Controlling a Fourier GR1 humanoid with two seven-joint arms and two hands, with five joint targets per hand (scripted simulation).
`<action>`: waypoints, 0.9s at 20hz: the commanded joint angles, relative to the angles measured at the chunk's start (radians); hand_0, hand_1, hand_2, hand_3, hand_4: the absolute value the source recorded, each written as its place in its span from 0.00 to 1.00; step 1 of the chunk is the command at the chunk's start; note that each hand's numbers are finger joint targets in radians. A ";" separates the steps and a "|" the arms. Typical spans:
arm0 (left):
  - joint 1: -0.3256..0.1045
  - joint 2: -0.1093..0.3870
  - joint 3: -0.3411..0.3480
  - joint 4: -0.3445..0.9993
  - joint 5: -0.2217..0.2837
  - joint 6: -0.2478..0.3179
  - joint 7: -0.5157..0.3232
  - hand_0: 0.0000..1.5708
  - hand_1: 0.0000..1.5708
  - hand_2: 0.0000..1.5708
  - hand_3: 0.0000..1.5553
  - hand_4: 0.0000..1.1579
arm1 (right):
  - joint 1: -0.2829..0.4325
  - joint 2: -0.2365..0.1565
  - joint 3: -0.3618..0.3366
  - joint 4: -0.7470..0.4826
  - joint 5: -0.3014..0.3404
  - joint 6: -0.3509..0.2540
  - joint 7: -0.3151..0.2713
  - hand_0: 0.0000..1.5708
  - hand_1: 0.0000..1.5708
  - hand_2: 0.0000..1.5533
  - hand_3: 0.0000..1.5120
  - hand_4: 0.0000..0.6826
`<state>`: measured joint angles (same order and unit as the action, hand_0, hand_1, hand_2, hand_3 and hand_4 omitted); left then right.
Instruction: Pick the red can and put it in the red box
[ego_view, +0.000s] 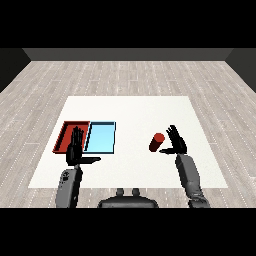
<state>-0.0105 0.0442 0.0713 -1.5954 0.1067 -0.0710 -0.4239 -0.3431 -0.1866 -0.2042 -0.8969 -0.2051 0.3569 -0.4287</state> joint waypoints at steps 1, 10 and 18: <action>-0.068 -0.009 0.004 0.036 -0.008 0.033 0.020 0.00 0.00 0.00 0.00 0.00 | -0.022 0.015 0.019 0.127 0.045 0.006 -0.098 0.00 0.00 0.00 0.00 0.00; -0.007 -0.003 -0.012 -0.038 -0.010 0.020 0.036 0.00 0.00 0.00 0.00 0.00 | -0.029 0.028 0.020 0.027 -0.021 -0.017 0.027 0.00 0.00 0.00 0.00 0.00; -0.010 0.025 0.013 -0.054 0.019 -0.007 0.063 0.00 0.00 0.00 0.00 0.00 | -0.102 0.100 0.039 0.167 0.012 -0.063 -0.061 0.00 0.00 0.00 0.00 0.00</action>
<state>-0.0256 0.0432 0.0564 -1.6203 0.0902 -0.0539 -0.3893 -0.4398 -0.1254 -0.1777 -0.7157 -0.1921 0.3341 -0.5025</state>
